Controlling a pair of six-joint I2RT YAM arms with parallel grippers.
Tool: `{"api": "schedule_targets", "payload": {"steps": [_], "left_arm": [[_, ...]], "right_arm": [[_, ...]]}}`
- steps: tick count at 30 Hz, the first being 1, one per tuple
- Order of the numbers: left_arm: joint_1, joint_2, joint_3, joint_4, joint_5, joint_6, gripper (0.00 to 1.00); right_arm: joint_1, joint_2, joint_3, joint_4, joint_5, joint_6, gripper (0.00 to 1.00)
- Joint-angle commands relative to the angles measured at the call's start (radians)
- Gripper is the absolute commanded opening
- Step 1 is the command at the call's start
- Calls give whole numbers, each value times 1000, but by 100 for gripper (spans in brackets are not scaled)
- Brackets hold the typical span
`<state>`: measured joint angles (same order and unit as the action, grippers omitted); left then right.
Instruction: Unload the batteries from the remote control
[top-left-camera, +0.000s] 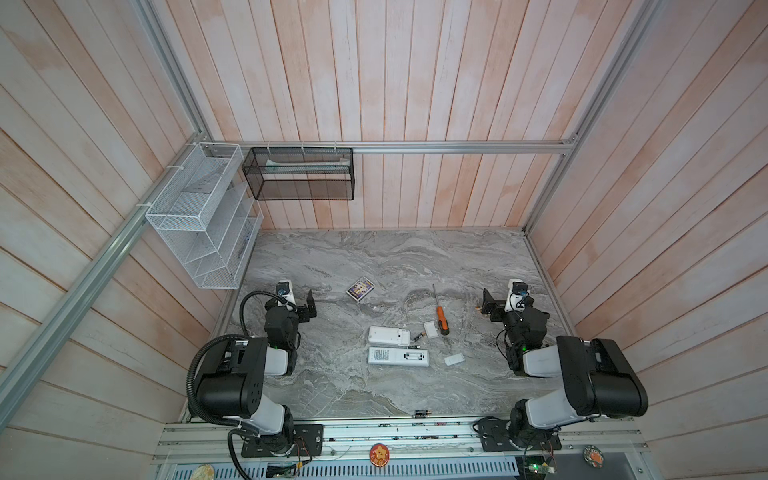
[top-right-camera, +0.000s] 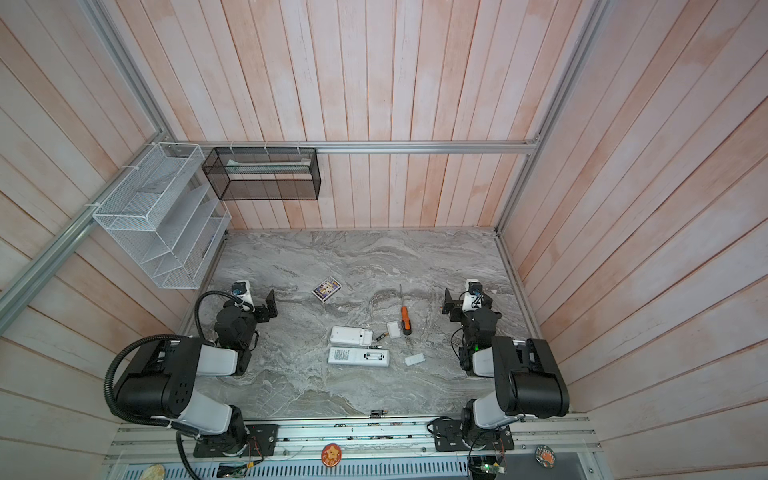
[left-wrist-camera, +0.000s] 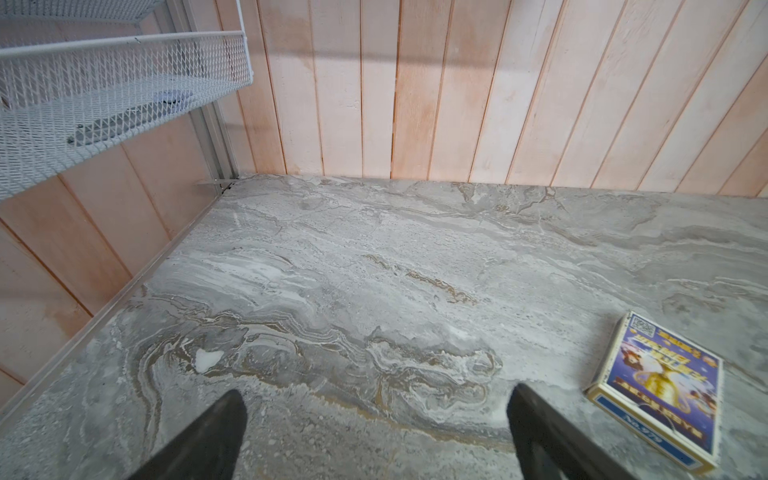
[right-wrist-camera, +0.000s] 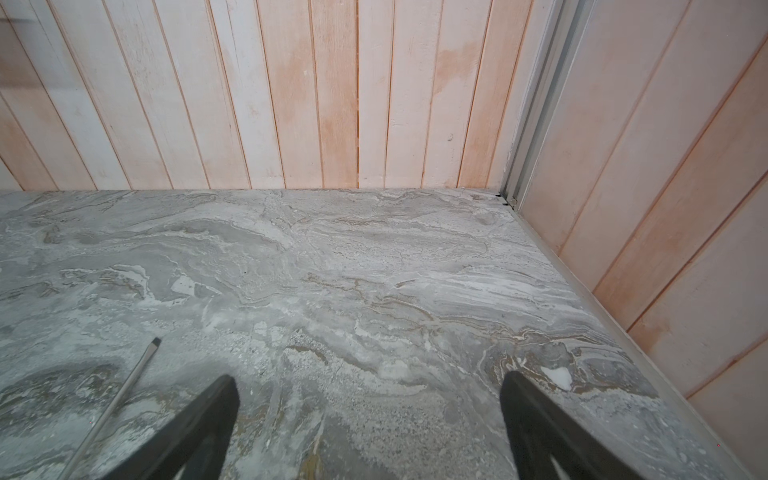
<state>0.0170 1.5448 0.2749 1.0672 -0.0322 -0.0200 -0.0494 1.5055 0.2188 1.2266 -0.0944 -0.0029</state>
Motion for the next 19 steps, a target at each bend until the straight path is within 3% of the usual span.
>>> {"api": "schedule_targets", "payload": {"steps": [1, 19], "left_arm": [[3, -4, 15, 39, 14, -5, 100], [3, -4, 15, 34, 14, -6, 100]], "right_arm": [[-5, 12, 16, -6, 4, 10, 98], [-6, 12, 16, -5, 4, 9, 98]]}}
